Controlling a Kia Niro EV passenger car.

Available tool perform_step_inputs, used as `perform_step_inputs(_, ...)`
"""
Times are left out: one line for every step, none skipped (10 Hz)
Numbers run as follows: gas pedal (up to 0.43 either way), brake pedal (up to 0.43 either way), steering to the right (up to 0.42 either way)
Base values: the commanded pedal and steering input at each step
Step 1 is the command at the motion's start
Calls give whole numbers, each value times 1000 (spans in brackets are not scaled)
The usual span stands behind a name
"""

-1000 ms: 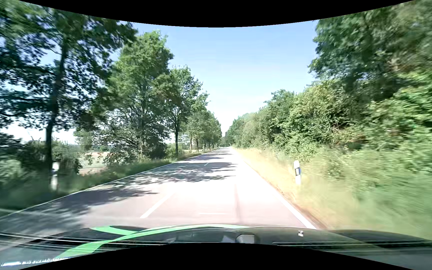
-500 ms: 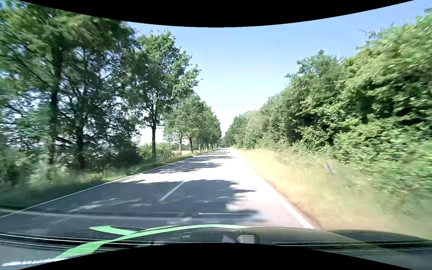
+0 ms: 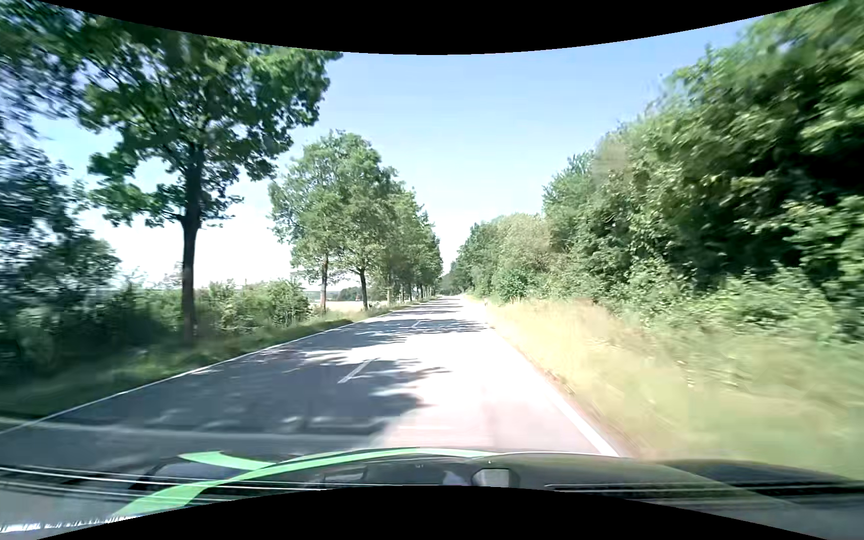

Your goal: Follow the waypoints while adhering to traffic rules and regulations

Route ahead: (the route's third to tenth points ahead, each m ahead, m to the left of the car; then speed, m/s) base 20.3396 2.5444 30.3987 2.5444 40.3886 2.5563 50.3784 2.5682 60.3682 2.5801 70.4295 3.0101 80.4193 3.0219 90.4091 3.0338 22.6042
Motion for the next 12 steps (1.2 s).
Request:
perform_step_inputs(228,0,-1)
perform_step_inputs(248,0,-1)
perform_step_inputs(268,0,-1)
perform_step_inputs(268,0,-1)
perform_step_inputs(268,0,-1)
perform_step_inputs(268,0,-1)
perform_step_inputs(268,0,-1)
perform_step_inputs(260,0,-1)
perform_step_inputs(220,0,-2)
perform_step_inputs(197,0,-2)
perform_step_inputs(177,0,-2)
perform_step_inputs(169,0,-2)
